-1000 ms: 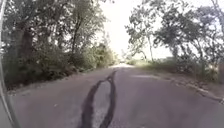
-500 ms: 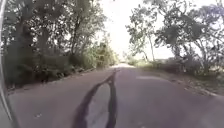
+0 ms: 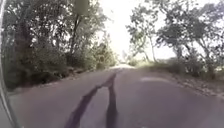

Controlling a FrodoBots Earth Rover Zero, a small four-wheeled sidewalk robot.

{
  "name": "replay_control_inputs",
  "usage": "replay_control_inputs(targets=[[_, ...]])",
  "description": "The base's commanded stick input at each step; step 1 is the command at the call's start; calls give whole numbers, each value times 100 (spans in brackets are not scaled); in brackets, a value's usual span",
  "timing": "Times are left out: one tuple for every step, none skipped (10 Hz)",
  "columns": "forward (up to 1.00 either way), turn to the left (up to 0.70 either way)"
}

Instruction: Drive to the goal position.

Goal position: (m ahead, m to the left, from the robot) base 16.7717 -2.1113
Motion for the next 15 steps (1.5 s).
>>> replay_control_inputs(targets=[[70, 0], [70, 0], [70, 0], [70, 0], [70, 0], [70, 0], [70, 0], [70, 0], [70, 0], [70, 0], [70, 0], [70, 0], [70, 0], [70, 0], [70, 0]])
